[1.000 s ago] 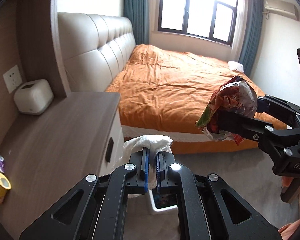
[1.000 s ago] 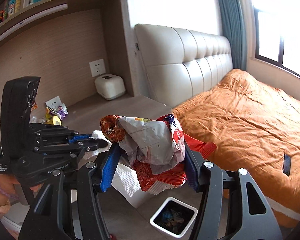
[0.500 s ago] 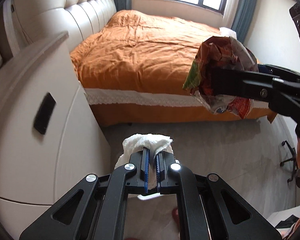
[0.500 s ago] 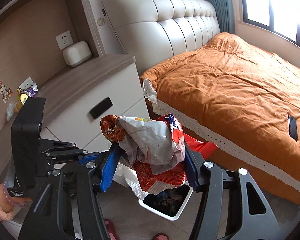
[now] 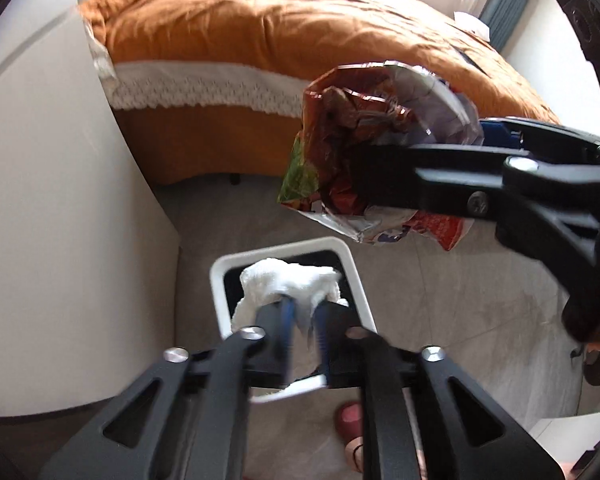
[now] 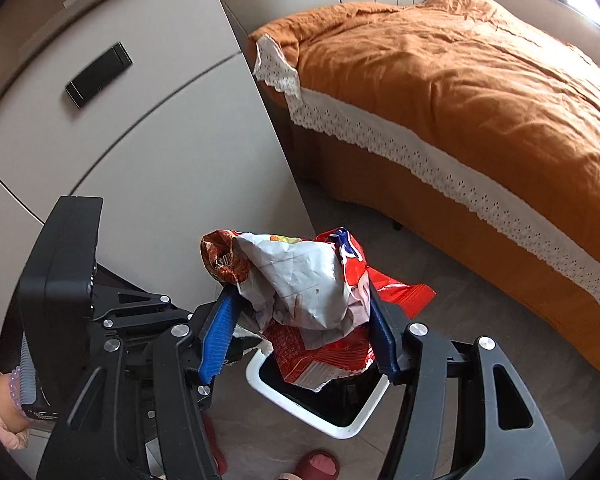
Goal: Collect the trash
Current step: 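Carry the tissue and red wrapper over the white bin and open both grippers, then move both open grippers back toward the remaining trash on the desk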
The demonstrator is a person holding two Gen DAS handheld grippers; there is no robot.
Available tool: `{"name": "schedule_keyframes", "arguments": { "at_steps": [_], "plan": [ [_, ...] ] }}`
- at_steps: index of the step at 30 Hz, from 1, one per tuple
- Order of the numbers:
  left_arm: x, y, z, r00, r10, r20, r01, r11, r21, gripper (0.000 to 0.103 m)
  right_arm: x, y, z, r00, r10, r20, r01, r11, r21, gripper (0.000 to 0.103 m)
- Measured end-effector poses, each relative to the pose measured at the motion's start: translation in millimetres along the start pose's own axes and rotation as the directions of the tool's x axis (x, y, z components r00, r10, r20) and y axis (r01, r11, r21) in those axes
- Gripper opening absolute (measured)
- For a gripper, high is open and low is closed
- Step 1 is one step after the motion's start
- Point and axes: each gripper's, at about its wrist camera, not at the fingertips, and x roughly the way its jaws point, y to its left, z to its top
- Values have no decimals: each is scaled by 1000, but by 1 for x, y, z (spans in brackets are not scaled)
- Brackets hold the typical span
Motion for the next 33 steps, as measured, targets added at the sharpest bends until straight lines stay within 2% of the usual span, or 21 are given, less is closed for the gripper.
{"name": "schedule_keyframes", "arguments": {
  "at_steps": [1, 2, 3, 5, 8, 14, 21, 27, 30, 33],
  "plan": [
    [10, 3, -4, 1000, 0, -1, 0, 1000, -4, 100, 10, -4, -6, 1000, -1, -11, 1, 1000, 6, 77],
    [16, 5, -8, 1000, 8, 12, -7, 1000, -10, 96, 18, -8, -11, 1000, -22, -18, 22, 1000, 16, 94],
    [20, 6, -10, 1000, 5, 16, -4, 1000, -12, 99, 25, -12, -17, 998, -50, -25, 50, 998, 29, 99],
    [29, 10, -18, 1000, 4, 8, -4, 1000, -25, 99, 39, -20, -26, 998, -48, -52, 51, 997, 57, 99],
    [35, 15, -22, 999, 46, -1, -46, 998, -44, 99, 48, -24, -34, 995, -63, -83, 69, 995, 65, 99],
    [8, 26, -19, 999, 37, 24, -35, 997, -73, 99, 34, -7, -23, 996, -59, -65, 62, 997, 35, 99],
    [-59, 25, -8, 996, 42, 76, -35, 995, -96, 99, -5, 25, 8, 998, -64, -2, 64, 998, 3, 99],
    [-143, 23, 6, 983, 80, 166, -64, 993, -98, 99, -61, 63, 40, 993, -69, 97, 70, 998, -9, 99],
    [-195, 21, 13, 970, 102, 220, -82, 992, -99, 99, -101, 88, 58, 976, -84, 199, 86, 996, -6, 99],
    [-244, 21, 16, 950, 129, 284, -103, 989, -102, 99, -139, 119, 74, 946, -83, 314, 102, 994, -47, 99]
  ]
}}
